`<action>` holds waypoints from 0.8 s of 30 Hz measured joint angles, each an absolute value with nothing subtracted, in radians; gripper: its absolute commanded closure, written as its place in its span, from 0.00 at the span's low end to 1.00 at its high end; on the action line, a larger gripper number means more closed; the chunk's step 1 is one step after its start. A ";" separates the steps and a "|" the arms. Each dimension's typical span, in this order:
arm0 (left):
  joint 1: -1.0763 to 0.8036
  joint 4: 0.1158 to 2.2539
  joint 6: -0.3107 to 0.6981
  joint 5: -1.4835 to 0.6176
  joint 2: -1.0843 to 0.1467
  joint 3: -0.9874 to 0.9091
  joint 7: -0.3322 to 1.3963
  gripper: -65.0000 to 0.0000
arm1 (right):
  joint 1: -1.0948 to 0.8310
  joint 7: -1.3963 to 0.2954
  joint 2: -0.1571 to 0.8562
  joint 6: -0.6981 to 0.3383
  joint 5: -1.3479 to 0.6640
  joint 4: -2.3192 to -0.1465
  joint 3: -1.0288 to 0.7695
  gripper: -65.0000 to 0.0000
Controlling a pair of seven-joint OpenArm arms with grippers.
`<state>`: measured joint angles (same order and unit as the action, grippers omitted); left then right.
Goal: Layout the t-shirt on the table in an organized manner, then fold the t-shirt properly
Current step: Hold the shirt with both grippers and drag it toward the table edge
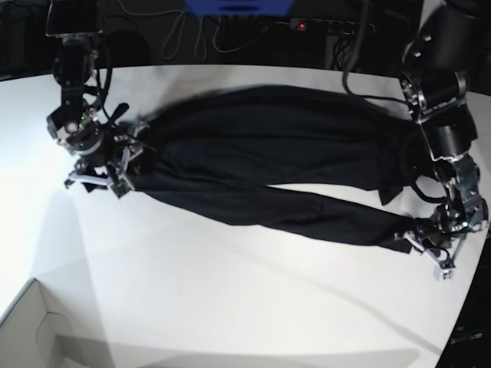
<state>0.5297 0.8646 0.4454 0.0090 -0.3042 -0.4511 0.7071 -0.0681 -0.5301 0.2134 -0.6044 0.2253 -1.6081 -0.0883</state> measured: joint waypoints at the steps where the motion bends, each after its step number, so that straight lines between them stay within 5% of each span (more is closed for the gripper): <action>1: 0.530 0.865 0.445 0.007 -0.304 -0.451 0.707 1.00 | -0.060 -0.529 0.214 -0.604 0.225 -1.609 -0.089 0.55; 6: 0.530 0.865 0.445 0.007 -0.298 -0.453 0.705 1.00 | -0.017 -0.534 0.213 -0.605 0.228 -1.604 -0.089 1.00; 24: 0.707 0.851 0.437 0.010 -0.237 -0.455 0.625 1.00 | 0.284 -0.538 0.213 -0.606 0.224 -1.514 -0.217 1.00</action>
